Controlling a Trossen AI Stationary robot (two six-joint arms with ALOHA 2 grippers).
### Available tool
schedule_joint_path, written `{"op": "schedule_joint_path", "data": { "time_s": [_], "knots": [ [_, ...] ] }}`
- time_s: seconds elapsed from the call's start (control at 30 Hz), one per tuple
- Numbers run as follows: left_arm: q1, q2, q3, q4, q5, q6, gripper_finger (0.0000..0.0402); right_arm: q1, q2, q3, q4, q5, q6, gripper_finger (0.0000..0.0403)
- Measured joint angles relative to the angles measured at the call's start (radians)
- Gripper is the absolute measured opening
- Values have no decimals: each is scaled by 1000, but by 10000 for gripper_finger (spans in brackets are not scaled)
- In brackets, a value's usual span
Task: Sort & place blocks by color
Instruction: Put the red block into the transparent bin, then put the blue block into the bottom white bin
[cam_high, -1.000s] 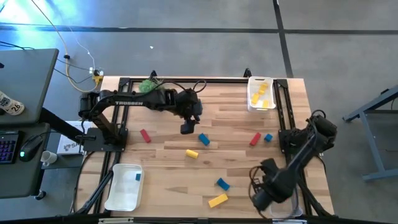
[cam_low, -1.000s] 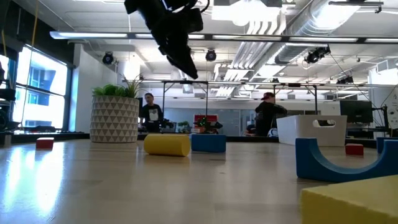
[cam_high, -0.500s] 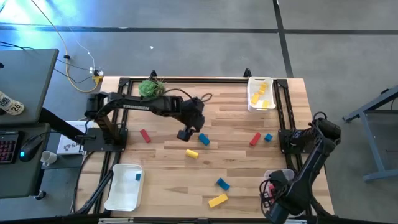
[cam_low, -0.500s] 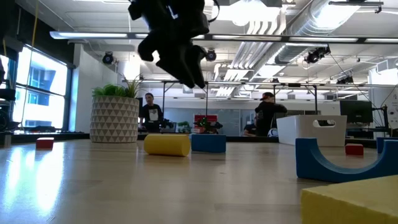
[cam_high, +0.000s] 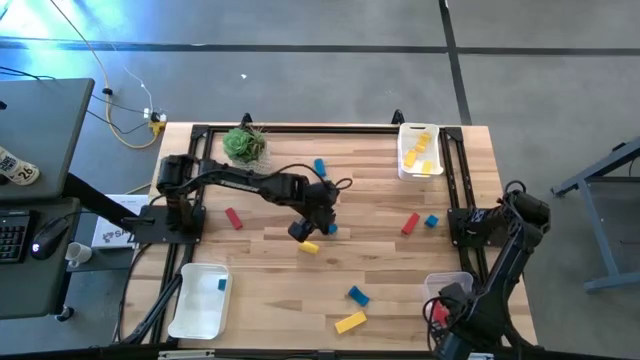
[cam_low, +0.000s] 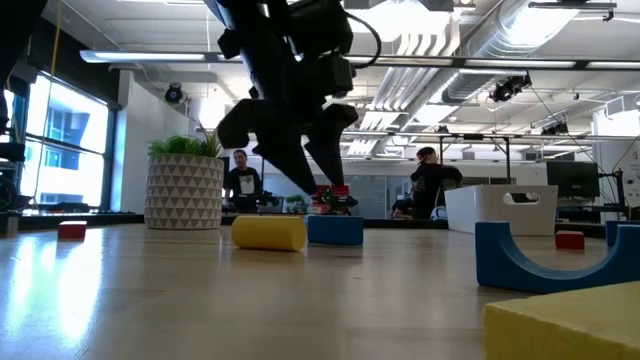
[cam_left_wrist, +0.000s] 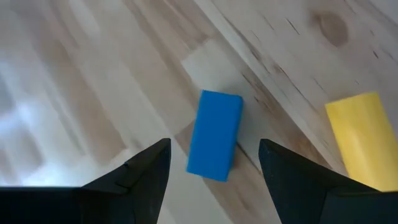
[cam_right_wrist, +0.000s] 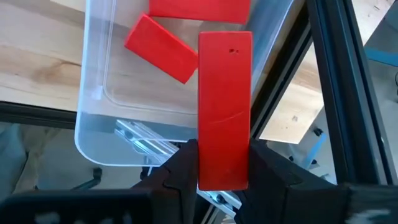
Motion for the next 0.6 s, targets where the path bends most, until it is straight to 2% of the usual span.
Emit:
{"op": "schedule_joint_path", "data": {
  "time_s": [0.13,0.43,0.6],
  "knots": [
    [-10,32,0,10,-3,0,232,-7,0,0,1,0,-1,126],
    [-17,94,0,51,-87,0,232,-9,0,0,0,9,-1,199],
    [-17,122,0,43,-94,-1,232,-16,0,0,-1,19,-1,213]
  ]
}}
